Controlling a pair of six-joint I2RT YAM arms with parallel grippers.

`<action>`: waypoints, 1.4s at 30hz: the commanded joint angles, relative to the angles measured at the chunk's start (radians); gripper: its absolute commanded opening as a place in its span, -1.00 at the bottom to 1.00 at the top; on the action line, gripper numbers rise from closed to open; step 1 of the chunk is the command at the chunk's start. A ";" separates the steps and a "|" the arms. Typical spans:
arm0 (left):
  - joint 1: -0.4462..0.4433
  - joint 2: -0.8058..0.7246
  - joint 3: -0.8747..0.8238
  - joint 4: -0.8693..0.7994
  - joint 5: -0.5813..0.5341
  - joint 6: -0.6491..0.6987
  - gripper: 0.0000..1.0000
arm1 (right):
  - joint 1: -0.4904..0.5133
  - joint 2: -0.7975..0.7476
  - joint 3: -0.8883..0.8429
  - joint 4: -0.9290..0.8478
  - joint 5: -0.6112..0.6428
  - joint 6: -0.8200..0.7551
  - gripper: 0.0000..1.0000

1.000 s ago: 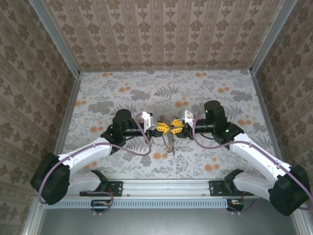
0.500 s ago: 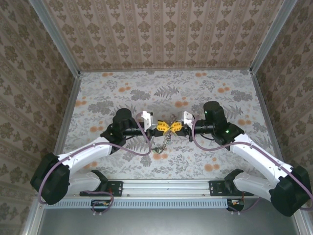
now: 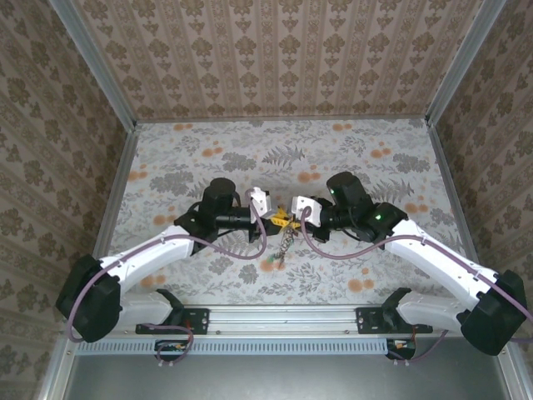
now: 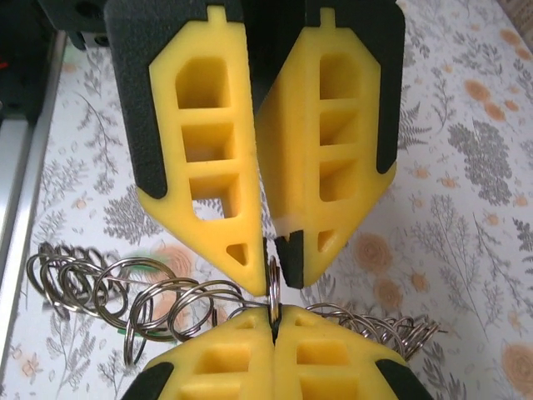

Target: Put the keys on the keyring

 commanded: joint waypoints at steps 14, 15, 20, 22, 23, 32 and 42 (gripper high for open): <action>-0.011 0.079 0.114 -0.134 0.065 0.083 -0.76 | 0.008 0.012 0.038 0.048 -0.073 -0.019 -1.00; -0.011 0.080 0.113 -0.134 0.065 0.086 -0.75 | 0.008 0.013 0.039 0.052 -0.076 -0.016 -1.00; -0.009 0.078 0.117 -0.158 0.096 0.107 -1.00 | 0.007 -0.009 0.020 0.091 -0.113 -0.011 -1.00; -0.010 0.061 0.102 -0.138 0.093 0.108 -1.00 | 0.001 -0.024 0.006 0.108 -0.126 -0.006 -1.00; -0.010 0.046 0.087 -0.113 0.087 0.108 -1.00 | -0.005 -0.031 -0.002 0.112 -0.136 -0.004 -1.00; 0.015 -0.099 -0.035 0.142 0.039 0.006 -1.00 | -0.073 -0.053 -0.016 0.124 -0.216 0.070 -0.41; 0.047 -0.106 -0.100 0.300 0.027 -0.087 -1.00 | -0.084 0.041 0.062 0.044 -0.346 0.043 -0.52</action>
